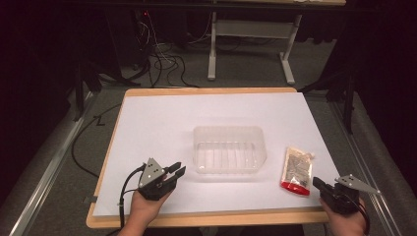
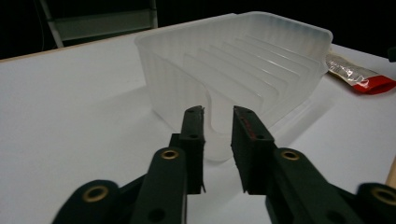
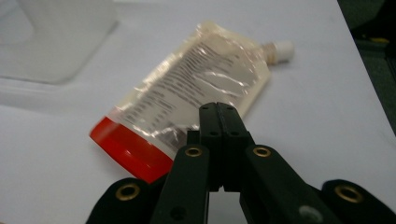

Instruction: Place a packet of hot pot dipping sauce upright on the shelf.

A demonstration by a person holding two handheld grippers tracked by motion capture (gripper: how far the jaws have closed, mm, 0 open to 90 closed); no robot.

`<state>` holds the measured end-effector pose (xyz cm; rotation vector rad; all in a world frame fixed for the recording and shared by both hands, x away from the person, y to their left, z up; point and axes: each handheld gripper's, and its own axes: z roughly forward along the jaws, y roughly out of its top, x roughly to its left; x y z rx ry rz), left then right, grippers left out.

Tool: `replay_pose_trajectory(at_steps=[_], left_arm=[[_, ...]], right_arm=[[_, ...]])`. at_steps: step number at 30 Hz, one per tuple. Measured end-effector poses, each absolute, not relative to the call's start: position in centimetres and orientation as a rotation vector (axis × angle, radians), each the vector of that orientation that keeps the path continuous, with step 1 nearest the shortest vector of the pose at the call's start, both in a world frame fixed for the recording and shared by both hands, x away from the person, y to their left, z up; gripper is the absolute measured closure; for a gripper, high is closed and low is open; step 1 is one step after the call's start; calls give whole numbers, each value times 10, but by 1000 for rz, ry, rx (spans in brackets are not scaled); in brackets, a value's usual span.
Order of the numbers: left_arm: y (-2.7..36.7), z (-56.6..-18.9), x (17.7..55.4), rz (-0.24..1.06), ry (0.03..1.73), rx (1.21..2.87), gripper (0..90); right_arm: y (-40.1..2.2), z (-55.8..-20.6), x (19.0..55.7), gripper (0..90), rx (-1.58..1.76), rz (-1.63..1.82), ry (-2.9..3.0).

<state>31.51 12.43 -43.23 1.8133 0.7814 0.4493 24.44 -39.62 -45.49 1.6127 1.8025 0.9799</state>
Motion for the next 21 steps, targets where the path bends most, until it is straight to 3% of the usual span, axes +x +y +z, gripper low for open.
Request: replay_pose_trajectory(at_steps=[3, 12, 18, 21], left_arm=[[119, -432, 318, 462, 780, 1817, 814], [118, -434, 320, 462, 797, 1832, 776], [120, -437, 320, 474, 820, 1843, 437], [119, -438, 320, 479, 817, 1853, 411]], right_arm=[[-403, -462, 241, 900, 1669, 954, 1808], [-402, -474, 244, 900, 1744, 929, 1836], [-398, -477, 248, 900, 1764, 991, 1846], [-395, -477, 250, 900, 1769, 1019, 1857]])
